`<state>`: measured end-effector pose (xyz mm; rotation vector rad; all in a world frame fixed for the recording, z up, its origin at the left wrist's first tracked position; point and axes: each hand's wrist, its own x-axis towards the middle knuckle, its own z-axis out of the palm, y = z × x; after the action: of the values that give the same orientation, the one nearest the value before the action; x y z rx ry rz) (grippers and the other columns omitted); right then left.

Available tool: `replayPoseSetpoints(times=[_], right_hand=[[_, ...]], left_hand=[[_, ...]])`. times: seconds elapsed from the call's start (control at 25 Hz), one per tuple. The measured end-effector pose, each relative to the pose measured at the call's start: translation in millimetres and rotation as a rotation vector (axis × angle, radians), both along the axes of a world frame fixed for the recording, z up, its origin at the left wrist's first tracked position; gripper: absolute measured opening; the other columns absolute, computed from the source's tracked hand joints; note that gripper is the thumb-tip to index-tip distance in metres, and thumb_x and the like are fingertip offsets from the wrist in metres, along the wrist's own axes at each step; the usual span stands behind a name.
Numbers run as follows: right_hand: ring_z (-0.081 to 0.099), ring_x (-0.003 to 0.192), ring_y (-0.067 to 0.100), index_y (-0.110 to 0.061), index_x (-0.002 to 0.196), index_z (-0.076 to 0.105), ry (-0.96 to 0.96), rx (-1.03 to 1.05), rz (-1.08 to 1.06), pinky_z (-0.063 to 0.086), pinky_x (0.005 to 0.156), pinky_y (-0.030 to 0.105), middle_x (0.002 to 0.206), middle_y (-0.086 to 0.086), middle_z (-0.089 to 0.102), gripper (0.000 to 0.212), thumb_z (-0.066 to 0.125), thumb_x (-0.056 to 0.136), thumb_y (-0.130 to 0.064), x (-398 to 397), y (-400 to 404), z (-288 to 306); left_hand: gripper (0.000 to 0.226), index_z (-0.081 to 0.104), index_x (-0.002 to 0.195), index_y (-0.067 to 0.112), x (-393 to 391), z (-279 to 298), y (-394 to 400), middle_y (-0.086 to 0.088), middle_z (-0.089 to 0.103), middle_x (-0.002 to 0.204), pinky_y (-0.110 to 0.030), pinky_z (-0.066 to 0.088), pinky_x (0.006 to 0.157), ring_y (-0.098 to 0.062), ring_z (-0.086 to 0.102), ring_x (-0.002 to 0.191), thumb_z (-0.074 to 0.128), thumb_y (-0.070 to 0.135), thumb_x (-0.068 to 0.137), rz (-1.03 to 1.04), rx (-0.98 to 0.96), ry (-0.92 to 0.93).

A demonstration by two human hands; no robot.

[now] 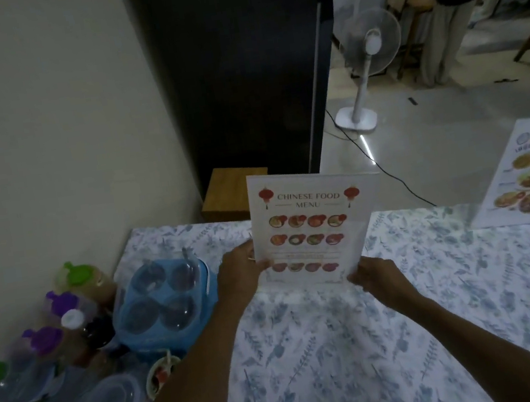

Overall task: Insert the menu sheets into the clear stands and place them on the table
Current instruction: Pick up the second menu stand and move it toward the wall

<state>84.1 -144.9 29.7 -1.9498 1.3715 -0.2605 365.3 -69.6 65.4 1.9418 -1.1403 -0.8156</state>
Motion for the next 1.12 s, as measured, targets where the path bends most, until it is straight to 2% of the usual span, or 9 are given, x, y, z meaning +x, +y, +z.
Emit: replayPoseSetpoints(times=[0.16, 0.36, 0.48, 0.6, 0.68, 0.76, 0.84, 0.92, 1.12], right_hand=[[0.073, 0.090, 0.019, -0.014, 0.125, 0.067, 0.021, -0.105, -0.001, 0.062, 0.079, 0.032, 0.118, 0.004, 0.073, 0.031, 0.059, 0.095, -0.017, 55, -29, 29], [0.073, 0.085, 0.022, -0.010, 0.124, 0.068, -0.023, -0.121, 0.026, 0.063, 0.079, 0.038, 0.116, 0.008, 0.074, 0.032, 0.063, 0.092, -0.011, 157, -57, 44], [0.070, 0.084, 0.018, -0.008, 0.111, 0.073, -0.033, -0.135, 0.071, 0.061, 0.077, 0.026, 0.110, 0.003, 0.074, 0.023, 0.065, 0.091, -0.012, 233, -64, 40], [0.068, 0.081, 0.017, -0.007, 0.094, 0.073, -0.054, -0.060, 0.092, 0.061, 0.079, 0.034, 0.093, 0.002, 0.073, 0.013, 0.063, 0.092, -0.015, 299, -68, 23], [0.069, 0.082, 0.016, -0.010, 0.093, 0.069, -0.057, 0.019, 0.079, 0.060, 0.074, 0.026, 0.088, -0.002, 0.070, 0.008, 0.063, 0.091, -0.015, 335, -72, 6], [0.071, 0.085, 0.015, -0.012, 0.094, 0.065, -0.058, 0.047, 0.093, 0.060, 0.070, 0.022, 0.092, 0.000, 0.071, 0.006, 0.065, 0.089, -0.009, 364, -73, -11], [0.070, 0.096, 0.020, -0.011, 0.097, 0.066, -0.026, 0.093, 0.082, 0.061, 0.084, 0.035, 0.103, 0.006, 0.072, 0.010, 0.065, 0.088, -0.010, 390, -72, -33], [0.067, 0.105, 0.024, -0.009, 0.103, 0.068, 0.010, 0.117, 0.088, 0.057, 0.094, 0.038, 0.111, 0.009, 0.071, 0.013, 0.063, 0.092, -0.014, 407, -69, -43], [0.061, 0.119, 0.027, -0.008, 0.115, 0.065, -0.041, 0.090, 0.098, 0.051, 0.099, 0.035, 0.126, 0.011, 0.066, 0.022, 0.060, 0.095, -0.014, 428, -68, -40]], left_hand=[[0.046, 0.066, 0.121, 0.018, 62, 26, -42, -0.006, 0.073, 0.119, -0.049, 0.057, 0.090, -0.026, 0.071, 0.101, 0.081, 0.029, 0.079, -0.056, -0.056, -0.050], [0.050, 0.067, 0.123, 0.015, 162, 52, -57, -0.007, 0.074, 0.115, -0.039, 0.058, 0.086, -0.024, 0.071, 0.097, 0.082, 0.029, 0.077, -0.051, -0.079, -0.152], [0.050, 0.067, 0.122, 0.018, 230, 49, -56, -0.006, 0.075, 0.112, -0.036, 0.059, 0.084, -0.023, 0.072, 0.095, 0.083, 0.032, 0.077, -0.007, -0.033, -0.237], [0.047, 0.068, 0.120, 0.020, 286, 37, -48, -0.004, 0.075, 0.112, -0.039, 0.059, 0.085, -0.024, 0.072, 0.096, 0.081, 0.033, 0.077, 0.055, 0.046, -0.256], [0.046, 0.069, 0.118, 0.019, 317, 24, -42, -0.004, 0.075, 0.111, -0.039, 0.059, 0.083, -0.024, 0.072, 0.095, 0.081, 0.034, 0.077, 0.080, 0.105, -0.274], [0.046, 0.069, 0.117, 0.014, 341, 5, -40, -0.008, 0.075, 0.111, -0.040, 0.060, 0.083, -0.026, 0.072, 0.096, 0.081, 0.035, 0.077, 0.096, 0.178, -0.309], [0.040, 0.068, 0.114, 0.005, 357, -12, -41, -0.013, 0.073, 0.111, -0.038, 0.059, 0.084, -0.030, 0.071, 0.098, 0.078, 0.027, 0.082, 0.112, 0.270, -0.376], [0.027, 0.066, 0.105, 0.000, 363, -19, -44, -0.018, 0.072, 0.107, -0.037, 0.059, 0.083, -0.031, 0.070, 0.096, 0.070, 0.021, 0.088, 0.113, 0.355, -0.469], [0.022, 0.066, 0.104, 0.007, 362, -30, -51, -0.011, 0.070, 0.105, -0.039, 0.059, 0.085, -0.028, 0.070, 0.095, 0.053, 0.023, 0.097, 0.077, 0.433, -0.618]])
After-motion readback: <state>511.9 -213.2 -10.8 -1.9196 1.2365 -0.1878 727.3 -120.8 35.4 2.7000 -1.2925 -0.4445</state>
